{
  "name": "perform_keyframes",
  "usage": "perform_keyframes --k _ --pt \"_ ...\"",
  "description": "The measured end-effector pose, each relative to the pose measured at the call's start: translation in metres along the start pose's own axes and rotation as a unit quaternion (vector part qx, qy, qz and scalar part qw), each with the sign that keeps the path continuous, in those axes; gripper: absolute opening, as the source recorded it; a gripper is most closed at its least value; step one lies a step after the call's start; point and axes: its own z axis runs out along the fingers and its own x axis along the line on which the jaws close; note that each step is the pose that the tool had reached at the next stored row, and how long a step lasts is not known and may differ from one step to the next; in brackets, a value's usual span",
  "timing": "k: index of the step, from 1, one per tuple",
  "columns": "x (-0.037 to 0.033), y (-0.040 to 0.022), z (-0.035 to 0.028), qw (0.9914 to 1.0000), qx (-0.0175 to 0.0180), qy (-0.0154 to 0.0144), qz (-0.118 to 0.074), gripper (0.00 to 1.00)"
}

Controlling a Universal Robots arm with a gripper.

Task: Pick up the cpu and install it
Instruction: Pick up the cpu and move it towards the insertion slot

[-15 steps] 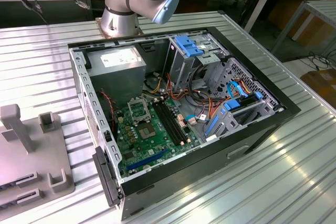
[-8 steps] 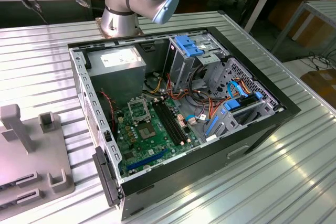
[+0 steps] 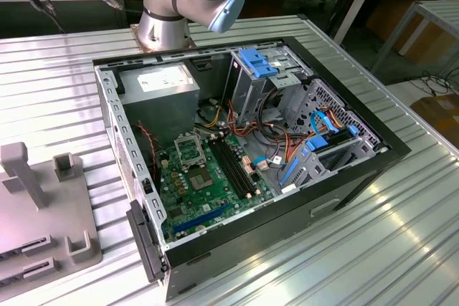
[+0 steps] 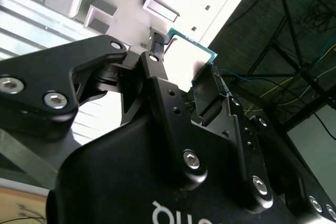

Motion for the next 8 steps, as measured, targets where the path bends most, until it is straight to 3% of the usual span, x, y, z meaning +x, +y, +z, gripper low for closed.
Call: perform_keyframes --k 8 --pt "0.0002 0.0 -0.0063 1.0 -0.0001 0.0001 0.0 0.47"
